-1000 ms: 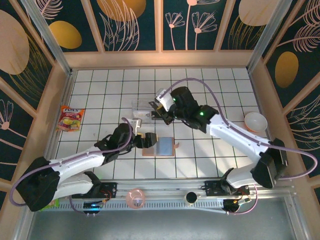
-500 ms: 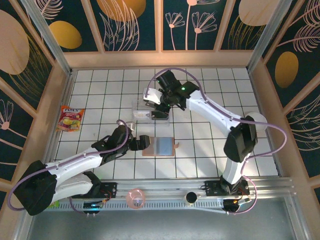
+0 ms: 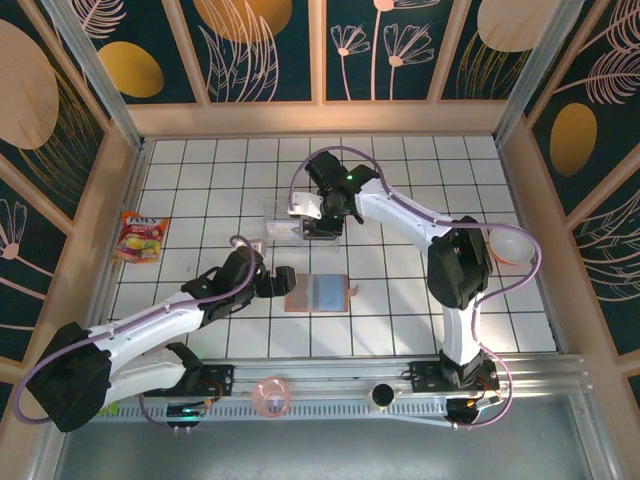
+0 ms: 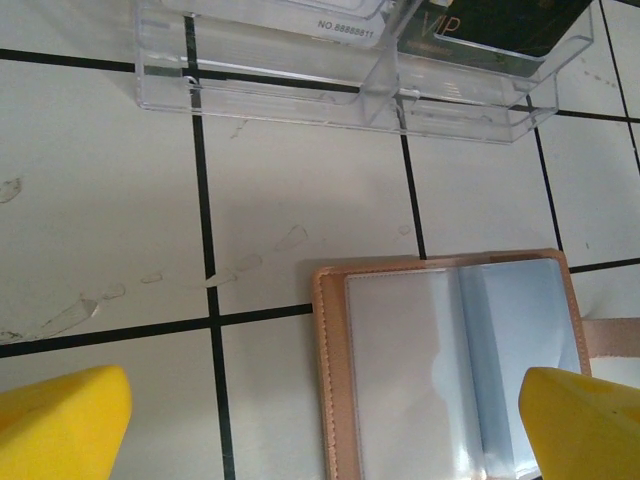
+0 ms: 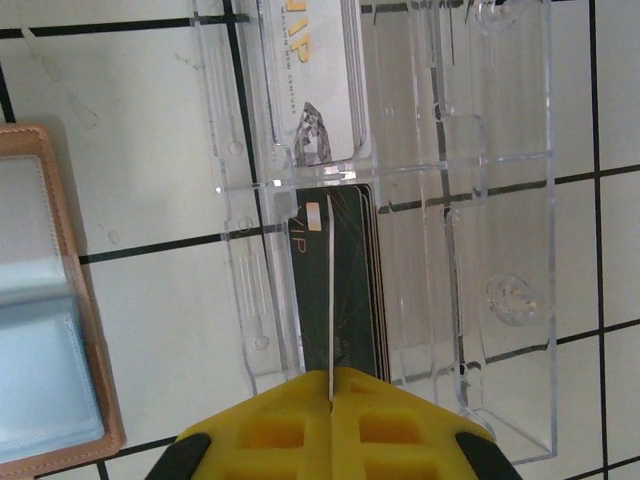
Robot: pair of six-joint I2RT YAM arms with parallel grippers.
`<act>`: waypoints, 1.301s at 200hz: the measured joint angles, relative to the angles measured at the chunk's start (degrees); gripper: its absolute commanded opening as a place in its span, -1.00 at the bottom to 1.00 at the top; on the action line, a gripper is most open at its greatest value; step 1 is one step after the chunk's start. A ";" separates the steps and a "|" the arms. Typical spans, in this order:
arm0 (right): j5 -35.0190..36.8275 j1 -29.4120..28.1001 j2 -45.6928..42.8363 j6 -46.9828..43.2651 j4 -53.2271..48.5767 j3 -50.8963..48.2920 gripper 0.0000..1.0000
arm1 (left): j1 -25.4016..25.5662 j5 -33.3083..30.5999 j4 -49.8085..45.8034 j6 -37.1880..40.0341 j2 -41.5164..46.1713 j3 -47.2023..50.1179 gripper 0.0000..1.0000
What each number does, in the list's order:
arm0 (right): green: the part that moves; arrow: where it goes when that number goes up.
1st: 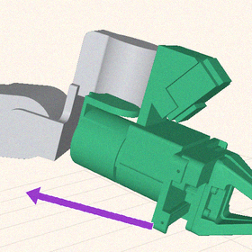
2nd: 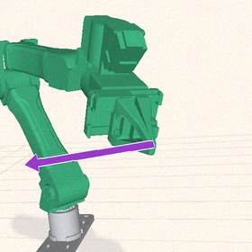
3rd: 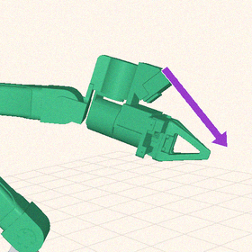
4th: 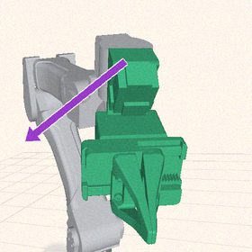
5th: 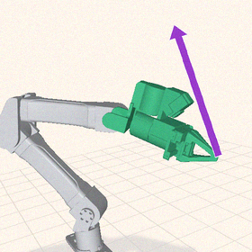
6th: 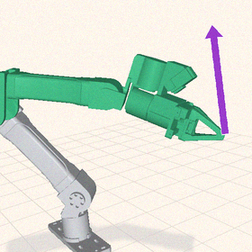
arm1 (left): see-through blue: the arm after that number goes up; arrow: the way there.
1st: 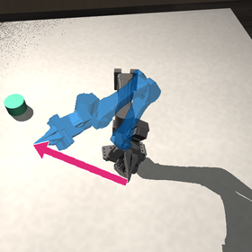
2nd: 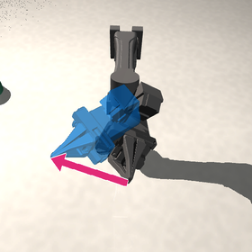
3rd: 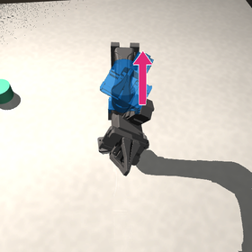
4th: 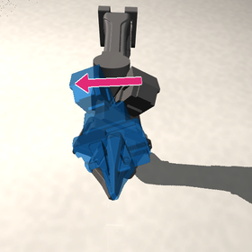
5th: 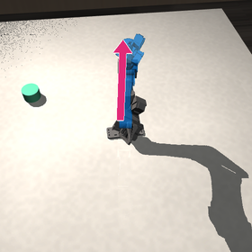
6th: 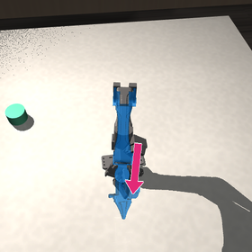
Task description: Take the credit cards out of the card holder
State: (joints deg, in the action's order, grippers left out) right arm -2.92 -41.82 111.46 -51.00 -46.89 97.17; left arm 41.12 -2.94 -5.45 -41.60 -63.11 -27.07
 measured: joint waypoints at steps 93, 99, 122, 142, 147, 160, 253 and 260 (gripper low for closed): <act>2.47 0.00 1.97 -2.73 0.87 0.00 -1.00 | -0.74 0.07 -0.42 0.00 -0.04 0.00 0.98; 2.47 0.00 1.97 -2.78 0.87 0.00 -1.00 | -0.76 0.07 -0.42 0.00 -0.04 0.00 0.98; 2.47 -0.07 2.01 -3.15 0.87 0.00 -1.00 | -0.90 0.37 -0.42 0.00 -0.04 0.00 0.97; 2.47 -0.07 2.21 -3.17 0.87 0.00 -1.00 | -1.03 0.81 -0.42 0.00 -0.07 0.00 0.98; 2.47 -0.07 2.32 -3.19 0.87 0.00 -1.00 | -1.03 0.90 -0.42 0.00 -0.07 0.00 0.98; 2.47 -0.13 2.78 -3.37 0.92 0.00 -1.00 | -1.03 0.94 -0.39 0.00 -0.07 0.00 0.98; 2.03 -0.26 4.98 -4.15 1.27 0.00 -0.67 | -1.14 1.31 -0.37 -0.02 -0.59 0.00 0.98; 2.12 -0.26 4.98 -4.13 1.55 0.00 -0.59 | -1.18 1.38 -0.35 -0.02 -0.59 0.00 0.98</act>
State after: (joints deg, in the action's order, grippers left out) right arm -0.80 -42.09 116.44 -55.13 -45.34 97.17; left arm 39.94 -1.56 -5.80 -41.63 -63.70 -27.07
